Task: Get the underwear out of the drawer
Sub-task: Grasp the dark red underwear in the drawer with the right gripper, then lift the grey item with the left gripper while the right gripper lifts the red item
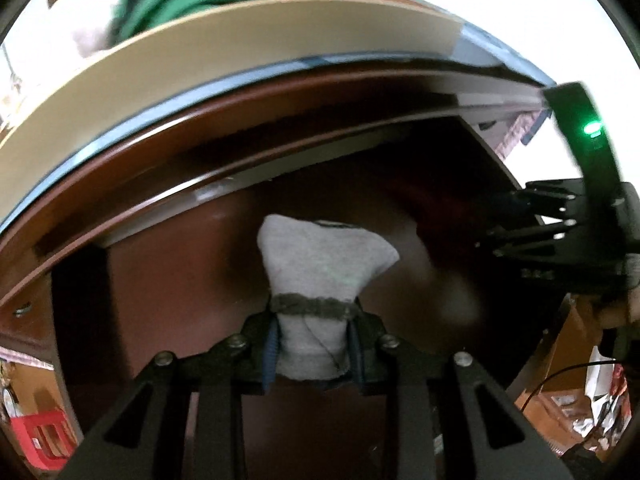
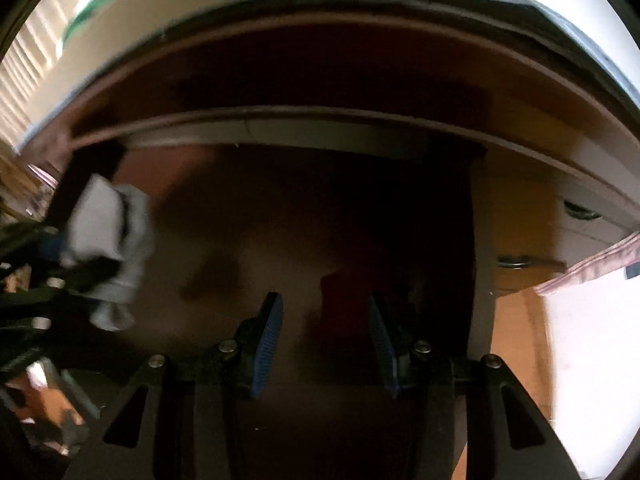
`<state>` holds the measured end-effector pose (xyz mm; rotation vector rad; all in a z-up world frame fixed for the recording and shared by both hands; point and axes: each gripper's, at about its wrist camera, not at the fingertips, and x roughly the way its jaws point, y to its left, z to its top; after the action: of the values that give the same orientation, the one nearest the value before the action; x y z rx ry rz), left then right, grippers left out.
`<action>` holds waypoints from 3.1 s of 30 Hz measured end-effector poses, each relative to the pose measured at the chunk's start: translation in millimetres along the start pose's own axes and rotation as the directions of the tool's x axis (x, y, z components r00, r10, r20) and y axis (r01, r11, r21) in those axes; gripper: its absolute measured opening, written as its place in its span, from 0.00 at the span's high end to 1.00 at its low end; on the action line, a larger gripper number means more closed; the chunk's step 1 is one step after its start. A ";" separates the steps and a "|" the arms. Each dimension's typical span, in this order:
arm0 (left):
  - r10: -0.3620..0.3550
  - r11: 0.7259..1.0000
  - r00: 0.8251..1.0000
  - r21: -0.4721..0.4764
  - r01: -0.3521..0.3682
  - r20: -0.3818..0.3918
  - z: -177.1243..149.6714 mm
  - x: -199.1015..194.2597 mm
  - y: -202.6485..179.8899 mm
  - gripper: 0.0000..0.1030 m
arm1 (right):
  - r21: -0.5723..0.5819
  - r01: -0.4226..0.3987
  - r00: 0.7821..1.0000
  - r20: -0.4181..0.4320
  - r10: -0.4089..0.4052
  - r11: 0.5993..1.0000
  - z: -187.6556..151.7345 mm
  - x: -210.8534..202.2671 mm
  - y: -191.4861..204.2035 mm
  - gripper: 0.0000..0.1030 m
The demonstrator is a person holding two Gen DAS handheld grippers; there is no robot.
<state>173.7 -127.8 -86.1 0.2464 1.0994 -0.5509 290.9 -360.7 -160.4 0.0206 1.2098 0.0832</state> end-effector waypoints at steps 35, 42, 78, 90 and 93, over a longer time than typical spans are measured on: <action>0.009 0.991 0.993 -0.136 0.008 0.119 -19.7 -42.8 46.4 0.74 | 0.073 -0.076 0.996 0.045 0.073 0.994 -1.1 -16.0 -4.3 0.72; 0.010 0.990 0.992 -0.142 0.008 0.126 -20.0 -46.2 44.9 0.74 | 0.131 -0.239 0.955 0.214 0.208 0.962 -21.9 -65.5 7.2 0.72; 0.077 0.991 0.974 -0.123 -0.051 0.214 -44.8 -93.7 14.6 0.74 | 0.134 -0.330 0.866 0.436 0.243 0.934 -82.0 -155.2 36.7 0.72; 0.096 0.993 0.961 -0.097 -0.073 0.258 -54.6 -114.3 -6.9 0.74 | 0.122 -0.339 0.839 0.487 0.241 0.933 -107.1 -175.6 34.3 0.72; 0.099 0.993 0.959 -0.089 -0.077 0.266 -57.8 -118.5 -12.4 0.74 | 0.120 -0.340 0.833 0.499 0.240 0.933 -112.2 -180.5 33.0 0.72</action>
<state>82.3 -76.7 -5.1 0.1458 0.8381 -0.4458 121.0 -344.6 -29.6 0.3898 0.7034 0.2096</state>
